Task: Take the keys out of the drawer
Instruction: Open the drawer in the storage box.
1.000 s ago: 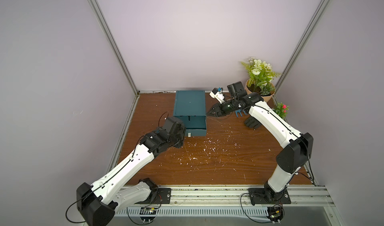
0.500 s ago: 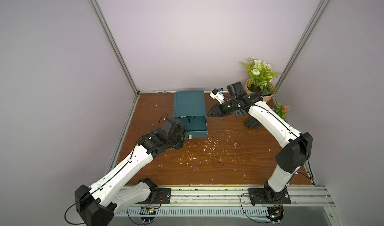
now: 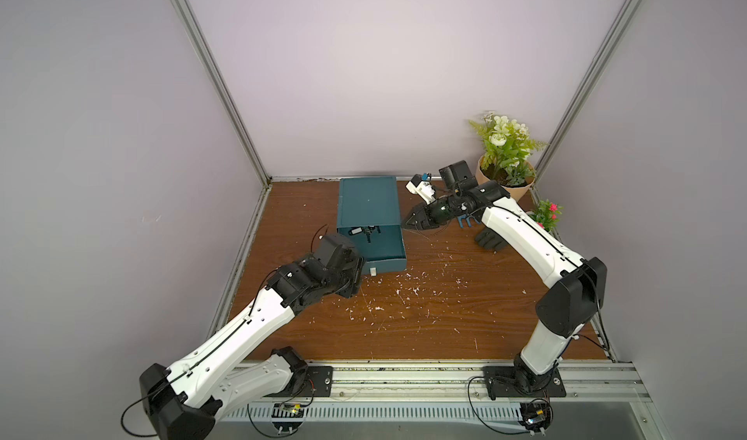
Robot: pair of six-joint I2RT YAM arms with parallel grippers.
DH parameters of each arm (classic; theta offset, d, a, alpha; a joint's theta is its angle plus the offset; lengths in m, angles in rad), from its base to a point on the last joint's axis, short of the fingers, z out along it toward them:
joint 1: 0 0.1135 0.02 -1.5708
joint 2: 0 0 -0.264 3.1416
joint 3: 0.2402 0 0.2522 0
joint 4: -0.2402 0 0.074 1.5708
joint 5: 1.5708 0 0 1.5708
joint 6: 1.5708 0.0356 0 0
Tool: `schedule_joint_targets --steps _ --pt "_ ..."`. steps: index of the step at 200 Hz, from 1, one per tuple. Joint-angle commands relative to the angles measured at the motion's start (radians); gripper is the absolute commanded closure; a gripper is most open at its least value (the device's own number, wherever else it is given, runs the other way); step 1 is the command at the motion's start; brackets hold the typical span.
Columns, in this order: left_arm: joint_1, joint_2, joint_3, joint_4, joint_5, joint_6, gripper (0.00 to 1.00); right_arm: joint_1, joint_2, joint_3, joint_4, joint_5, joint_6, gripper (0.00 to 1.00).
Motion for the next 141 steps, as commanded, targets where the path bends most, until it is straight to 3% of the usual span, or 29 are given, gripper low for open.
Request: schedule_joint_targets --steps 1,141 --pt "-0.050 -0.024 0.004 -0.044 -0.009 -0.052 0.47 0.009 -0.028 -0.017 0.017 0.001 0.000 0.66" --pt "-0.107 -0.075 -0.009 -0.045 0.010 -0.088 0.47 0.053 -0.091 -0.095 0.075 0.034 0.062 0.67"
